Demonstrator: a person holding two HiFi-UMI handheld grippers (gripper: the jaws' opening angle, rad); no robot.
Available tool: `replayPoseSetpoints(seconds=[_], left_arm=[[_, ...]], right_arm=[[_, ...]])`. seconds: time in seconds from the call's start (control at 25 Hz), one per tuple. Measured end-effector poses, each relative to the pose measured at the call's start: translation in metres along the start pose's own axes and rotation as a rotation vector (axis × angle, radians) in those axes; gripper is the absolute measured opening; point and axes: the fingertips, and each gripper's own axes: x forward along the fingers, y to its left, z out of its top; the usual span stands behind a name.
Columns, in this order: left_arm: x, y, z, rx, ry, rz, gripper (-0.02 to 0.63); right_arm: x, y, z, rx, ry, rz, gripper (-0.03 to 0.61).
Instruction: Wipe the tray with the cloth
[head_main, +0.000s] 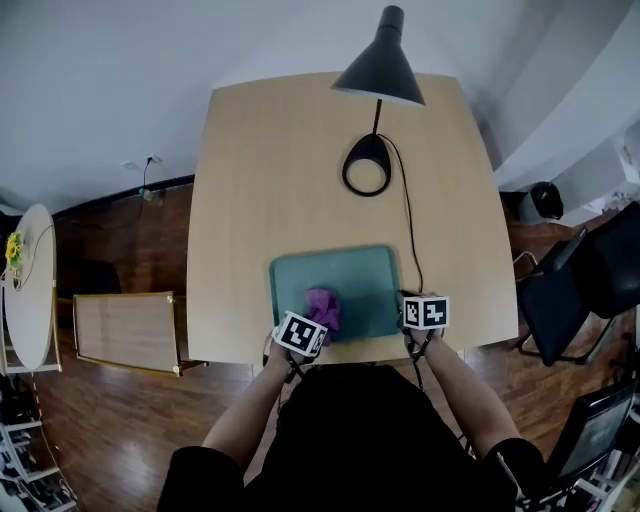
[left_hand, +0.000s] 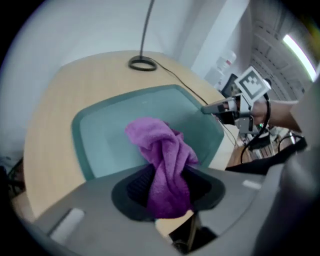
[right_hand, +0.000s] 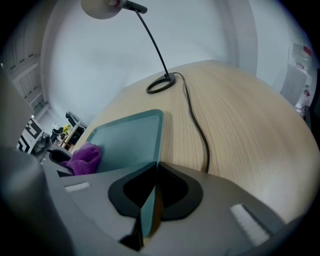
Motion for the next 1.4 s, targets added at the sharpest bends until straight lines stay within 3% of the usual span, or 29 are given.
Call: replayPoseSetpoints(seconds=[0.16,0.24,0.32,0.4,0.48,0.6,0.8,0.88,1.12,1.4], left_arm=[[-0.025,0.055,-0.043,-0.168,-0.041,0.056,0.167],[-0.028,0.059,-0.05,-0.205,-0.078,0.037,0.161],[-0.03,0.055,-0.051,-0.188,-0.098,0.023,0.163],[-0.032,0.051,-0.043,-0.087,-0.108,0.036,0.163],[-0.031,0.051,-0.028,0.066,-0.106,0.074,0.163],[-0.02,0.06,-0.007,0.272,-0.032,0.12,0.163],[-0.019,0.125,0.045,0.573,0.084,0.302,0.163],[-0.017,0.143,0.067,0.685,0.096,0.33,0.163],[-0.013,0.137,0.079,0.828,0.08,0.325,0.16],[-0.016,0.056,-0.011,0.976,0.057,0.207,0.156]], right_arm=[[0.001,-0.001,0.002,-0.004,0.0,-0.009,0.017],[0.002,-0.001,0.004,-0.007,-0.002,-0.014,0.015],[0.002,0.0,0.003,-0.008,0.003,-0.022,0.017],[0.003,0.002,0.003,-0.009,0.008,-0.029,0.017],[0.002,0.002,0.003,-0.014,0.011,-0.037,0.017],[0.0,0.001,0.003,-0.03,0.014,-0.053,0.017],[-0.003,0.004,0.002,-0.031,0.008,-0.061,0.017],[-0.003,0.005,0.004,-0.03,0.0,-0.06,0.017],[-0.005,0.003,0.003,-0.024,-0.015,-0.062,0.017],[-0.003,0.002,0.0,-0.013,-0.007,-0.068,0.017]])
